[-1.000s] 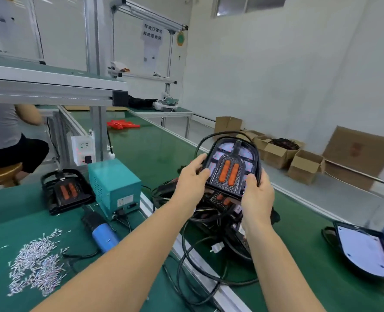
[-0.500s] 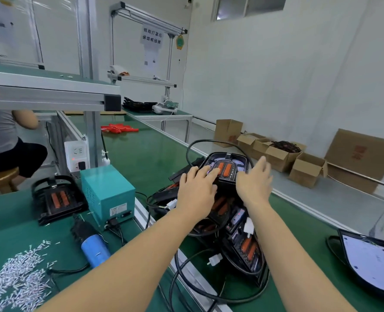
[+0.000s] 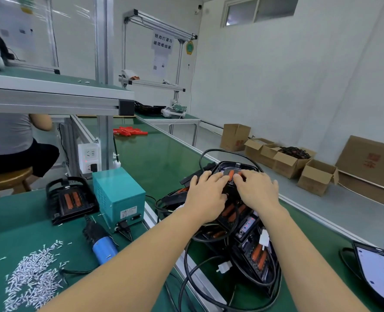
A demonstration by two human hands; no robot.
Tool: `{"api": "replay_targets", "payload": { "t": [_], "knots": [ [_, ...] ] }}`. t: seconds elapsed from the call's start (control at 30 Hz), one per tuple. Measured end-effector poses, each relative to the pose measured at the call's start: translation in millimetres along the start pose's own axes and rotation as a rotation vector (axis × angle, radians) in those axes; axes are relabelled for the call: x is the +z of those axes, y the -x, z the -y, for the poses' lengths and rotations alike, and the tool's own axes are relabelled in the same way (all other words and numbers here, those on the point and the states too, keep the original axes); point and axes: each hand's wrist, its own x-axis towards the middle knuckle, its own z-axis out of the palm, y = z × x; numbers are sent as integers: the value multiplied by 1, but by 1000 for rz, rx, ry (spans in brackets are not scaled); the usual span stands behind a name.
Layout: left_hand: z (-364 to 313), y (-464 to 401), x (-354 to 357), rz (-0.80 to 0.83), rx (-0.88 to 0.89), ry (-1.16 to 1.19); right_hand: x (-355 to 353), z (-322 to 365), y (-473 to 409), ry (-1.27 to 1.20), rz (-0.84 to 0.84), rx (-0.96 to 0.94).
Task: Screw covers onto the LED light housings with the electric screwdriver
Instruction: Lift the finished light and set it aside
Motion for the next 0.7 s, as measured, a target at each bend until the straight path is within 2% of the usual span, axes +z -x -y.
{"api": "replay_targets", "payload": {
  "t": [0.23,0.37,0.5,0.6,0.7],
  "knots": [
    [7,14,-18,-50,-7,38,-4,8,0,116,8,18],
    [28,40,-36,-150,-38,72,-5,17,2,168,26,30],
    [62,79,-55,-162,-108,98,-10,33,4,185,69,53],
    [89,114,-70,-199,-185,132,-13,56,11,156,64,1],
    [114,153,-82,-240,-274,154,-8,97,34,88,93,-138]
  ]
}}
